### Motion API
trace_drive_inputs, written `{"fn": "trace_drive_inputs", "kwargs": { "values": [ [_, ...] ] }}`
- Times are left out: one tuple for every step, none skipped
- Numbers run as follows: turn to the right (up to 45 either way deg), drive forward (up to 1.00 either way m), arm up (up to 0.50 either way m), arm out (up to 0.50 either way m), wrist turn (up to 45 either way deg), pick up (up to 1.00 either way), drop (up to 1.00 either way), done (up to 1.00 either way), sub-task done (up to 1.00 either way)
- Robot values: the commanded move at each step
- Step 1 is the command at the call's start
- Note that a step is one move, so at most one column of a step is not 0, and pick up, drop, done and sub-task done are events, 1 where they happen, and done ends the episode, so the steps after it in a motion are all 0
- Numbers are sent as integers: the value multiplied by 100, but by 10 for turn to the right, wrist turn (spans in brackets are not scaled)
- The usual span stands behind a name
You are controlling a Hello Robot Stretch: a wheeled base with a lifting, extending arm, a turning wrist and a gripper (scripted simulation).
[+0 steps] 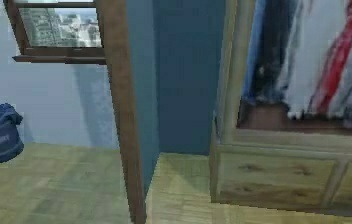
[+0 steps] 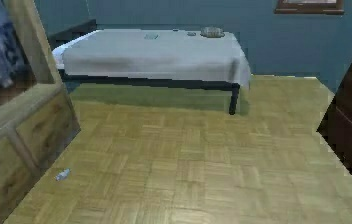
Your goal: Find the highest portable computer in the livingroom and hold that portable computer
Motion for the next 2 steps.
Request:
{"fn": "trace_drive_inputs", "kwargs": {
  "values": [
    [90, 0, 0, 0, 0, 0, 0, 0, 0],
    [0, 25, 0, 0, 0, 0, 0, 0, 0]
  ]
}}
